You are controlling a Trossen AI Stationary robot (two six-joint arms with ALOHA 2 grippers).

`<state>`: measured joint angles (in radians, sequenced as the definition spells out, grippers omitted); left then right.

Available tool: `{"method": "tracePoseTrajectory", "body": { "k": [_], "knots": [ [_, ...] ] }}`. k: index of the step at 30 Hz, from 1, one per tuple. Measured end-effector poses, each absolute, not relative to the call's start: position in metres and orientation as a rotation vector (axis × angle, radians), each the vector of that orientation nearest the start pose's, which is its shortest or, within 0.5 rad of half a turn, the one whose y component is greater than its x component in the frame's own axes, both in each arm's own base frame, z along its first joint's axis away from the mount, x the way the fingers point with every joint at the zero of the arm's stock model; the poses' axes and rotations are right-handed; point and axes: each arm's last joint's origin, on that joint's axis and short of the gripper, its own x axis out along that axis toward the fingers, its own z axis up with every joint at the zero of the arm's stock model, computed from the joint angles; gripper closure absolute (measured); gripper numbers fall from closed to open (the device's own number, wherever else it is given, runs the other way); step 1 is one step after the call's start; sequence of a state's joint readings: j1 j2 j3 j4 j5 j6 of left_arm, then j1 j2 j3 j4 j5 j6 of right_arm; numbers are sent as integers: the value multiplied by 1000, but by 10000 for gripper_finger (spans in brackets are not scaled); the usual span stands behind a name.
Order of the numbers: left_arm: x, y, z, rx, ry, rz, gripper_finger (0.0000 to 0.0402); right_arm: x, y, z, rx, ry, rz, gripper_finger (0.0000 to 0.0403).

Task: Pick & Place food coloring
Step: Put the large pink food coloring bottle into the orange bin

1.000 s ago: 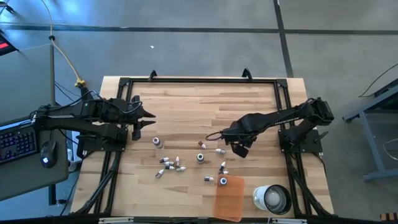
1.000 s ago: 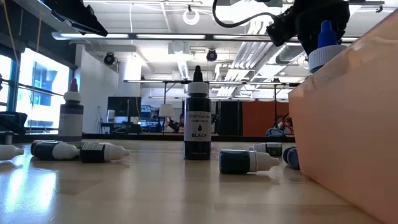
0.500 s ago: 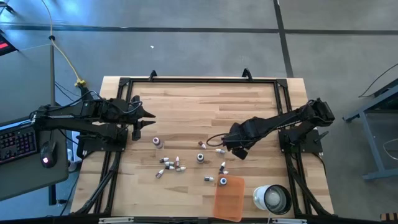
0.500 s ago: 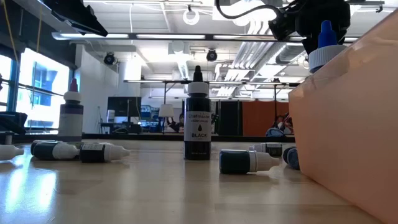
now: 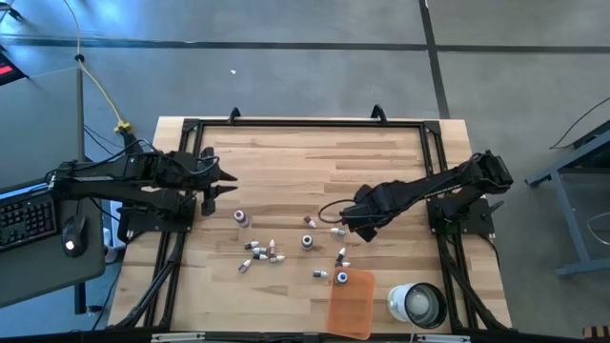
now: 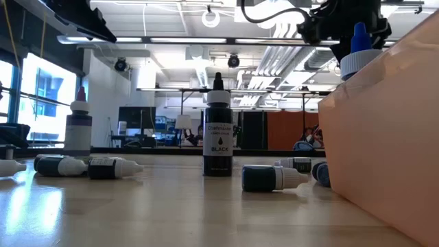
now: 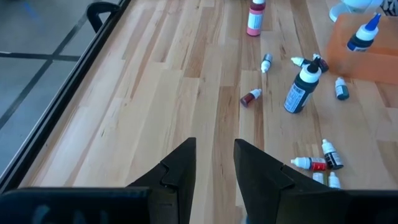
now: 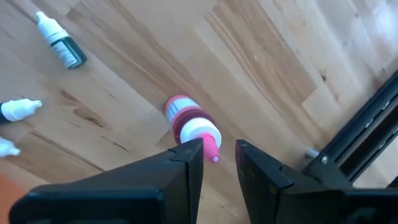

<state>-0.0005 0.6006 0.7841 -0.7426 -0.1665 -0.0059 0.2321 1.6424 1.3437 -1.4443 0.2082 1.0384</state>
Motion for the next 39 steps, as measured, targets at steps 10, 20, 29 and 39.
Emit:
{"method": "tracePoseTrajectory", "body": {
  "k": [10,20,29,39],
  "knots": [
    [114,5,305,41,560,163,294,267,58,257,415,1504,-835,316],
    [114,5,305,41,560,163,294,267,58,257,425,1508,-835,316],
    [114,5,305,41,560,163,294,267,58,257,445,1516,-823,316],
    [114,5,305,38,559,165,294,268,59,257,473,1505,-841,316]
  ]
}}
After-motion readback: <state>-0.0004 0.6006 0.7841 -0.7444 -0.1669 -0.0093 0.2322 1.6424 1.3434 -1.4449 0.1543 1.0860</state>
